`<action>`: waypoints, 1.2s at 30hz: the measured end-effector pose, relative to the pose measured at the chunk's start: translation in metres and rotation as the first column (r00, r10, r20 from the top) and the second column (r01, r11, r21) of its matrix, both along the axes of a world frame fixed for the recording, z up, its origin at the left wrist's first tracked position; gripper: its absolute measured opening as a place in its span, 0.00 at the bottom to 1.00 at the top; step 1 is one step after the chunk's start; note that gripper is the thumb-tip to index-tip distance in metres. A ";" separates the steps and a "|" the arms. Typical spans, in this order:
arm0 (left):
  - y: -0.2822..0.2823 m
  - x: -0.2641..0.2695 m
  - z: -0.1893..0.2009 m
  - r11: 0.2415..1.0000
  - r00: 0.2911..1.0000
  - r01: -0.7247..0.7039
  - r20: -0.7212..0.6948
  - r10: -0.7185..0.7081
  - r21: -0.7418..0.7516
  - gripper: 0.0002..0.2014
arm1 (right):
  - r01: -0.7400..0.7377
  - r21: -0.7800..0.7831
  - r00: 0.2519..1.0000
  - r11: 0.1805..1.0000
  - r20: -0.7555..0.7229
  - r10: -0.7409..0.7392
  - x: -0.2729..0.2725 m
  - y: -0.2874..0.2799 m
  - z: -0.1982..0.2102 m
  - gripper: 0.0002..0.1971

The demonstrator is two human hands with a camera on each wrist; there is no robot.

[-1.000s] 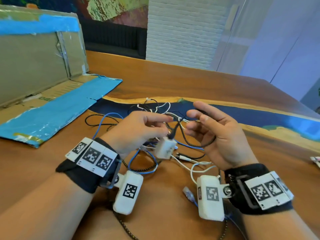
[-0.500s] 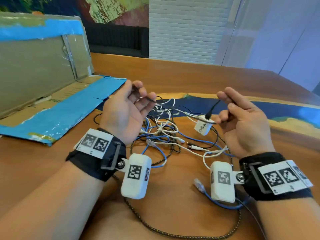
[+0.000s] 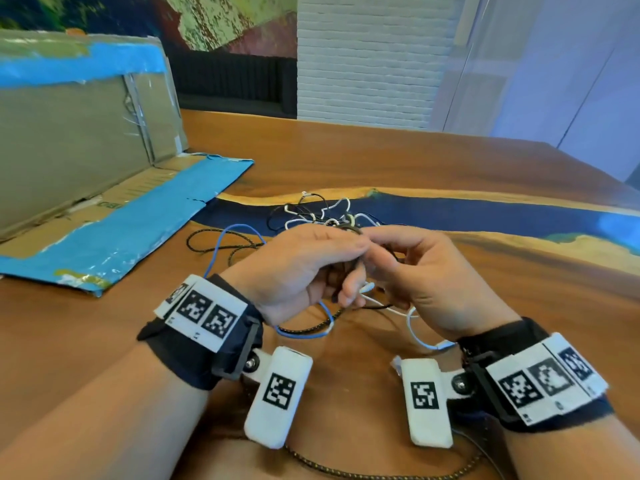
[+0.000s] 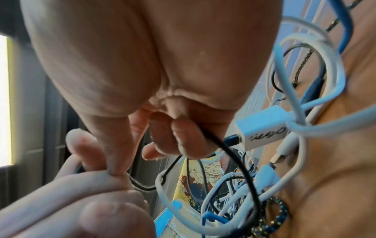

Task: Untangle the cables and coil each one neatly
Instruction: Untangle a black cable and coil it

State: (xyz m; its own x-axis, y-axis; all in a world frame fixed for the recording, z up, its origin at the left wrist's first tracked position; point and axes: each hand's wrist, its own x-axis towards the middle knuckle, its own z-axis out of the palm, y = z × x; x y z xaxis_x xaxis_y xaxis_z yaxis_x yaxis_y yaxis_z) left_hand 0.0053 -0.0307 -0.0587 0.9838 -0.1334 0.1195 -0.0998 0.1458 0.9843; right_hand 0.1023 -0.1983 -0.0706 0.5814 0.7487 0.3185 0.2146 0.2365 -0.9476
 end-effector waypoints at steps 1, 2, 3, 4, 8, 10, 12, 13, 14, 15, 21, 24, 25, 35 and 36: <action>0.001 0.000 0.000 1.000 1.000 0.005 -0.005 -0.005 0.014 0.15 | 0.012 0.003 0.999 1.000 -0.039 -0.012 0.000 0.000 0.000 0.10; 0.000 0.000 -0.001 0.999 1.000 0.007 -0.013 -0.007 0.038 0.15 | 0.028 -0.003 0.996 1.000 -0.081 -0.028 0.001 -0.001 0.000 0.08; -0.001 0.000 -0.002 0.997 1.000 0.003 -0.019 -0.001 0.074 0.14 | 0.031 -0.007 0.993 0.999 -0.115 -0.032 0.002 -0.001 0.000 0.07; -0.003 0.001 -0.004 0.992 1.000 -0.008 -0.019 0.011 0.123 0.14 | 0.023 -0.016 0.992 1.000 -0.125 -0.025 0.003 -0.001 -0.001 0.08; -0.011 0.003 -0.009 0.976 0.999 -0.025 -0.013 0.029 0.216 0.11 | -0.097 -0.070 0.993 0.993 -0.077 0.092 0.003 -0.002 0.000 0.16; -0.008 0.004 -0.011 0.969 1.000 -0.017 -0.006 0.019 0.246 0.09 | -0.051 -0.129 0.999 0.990 -0.006 0.051 0.005 -0.002 0.000 0.12; -0.006 0.004 -0.011 0.954 1.000 -0.028 0.002 0.029 0.298 0.09 | 0.049 -0.166 0.998 0.985 0.052 -0.041 0.008 -0.003 -0.001 0.08; -0.005 0.004 -0.009 0.955 0.998 -0.059 -0.001 0.062 0.291 0.08 | 0.102 -0.152 0.994 0.983 0.044 -0.097 0.009 -0.004 0.000 0.05; -0.004 0.004 -0.006 0.959 0.993 -0.112 -0.005 0.117 0.259 0.08 | 0.162 -0.125 0.987 0.979 0.026 -0.160 0.012 -0.005 0.000 0.06; 0.000 0.004 -0.002 0.958 0.981 -0.189 0.005 0.193 0.214 0.08 | 0.214 -0.090 0.977 0.973 0.002 -0.215 0.014 -0.007 0.002 0.07; 0.024 0.007 0.005 0.907 0.908 -0.417 0.070 0.413 0.054 0.07 | 0.172 0.016 0.985 0.985 -0.021 -0.172 0.010 -0.008 0.007 0.09; 0.010 0.009 -0.009 0.984 0.993 -0.115 -0.002 0.116 0.139 0.16 | 0.166 0.060 0.984 0.984 -0.071 -0.162 0.007 -0.003 0.004 0.08; 0.005 0.009 -0.012 0.989 1.000 -0.021 -0.015 0.024 0.149 0.16 | 0.195 0.079 0.978 0.978 -0.087 -0.188 0.007 -0.002 0.004 0.09; 0.034 0.007 0.011 0.839 0.838 -0.542 0.105 0.536 0.040 0.11 | 0.495 0.248 0.857 0.833 -0.295 -0.422 0.031 -0.018 0.015 0.19; 0.039 0.006 0.013 0.824 0.818 -0.565 0.097 0.567 -0.046 0.09 | 0.505 0.253 0.849 0.825 -0.315 -0.423 0.032 -0.020 0.015 0.19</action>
State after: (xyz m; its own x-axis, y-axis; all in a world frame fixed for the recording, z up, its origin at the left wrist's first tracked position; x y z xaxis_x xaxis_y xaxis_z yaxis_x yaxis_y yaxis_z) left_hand 0.0115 0.0079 -0.0455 0.8676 0.4459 0.2200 -0.2680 0.0466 0.9623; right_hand 0.1348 -0.2183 -0.0557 0.9208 0.2523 0.2973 0.1566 0.4589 -0.8746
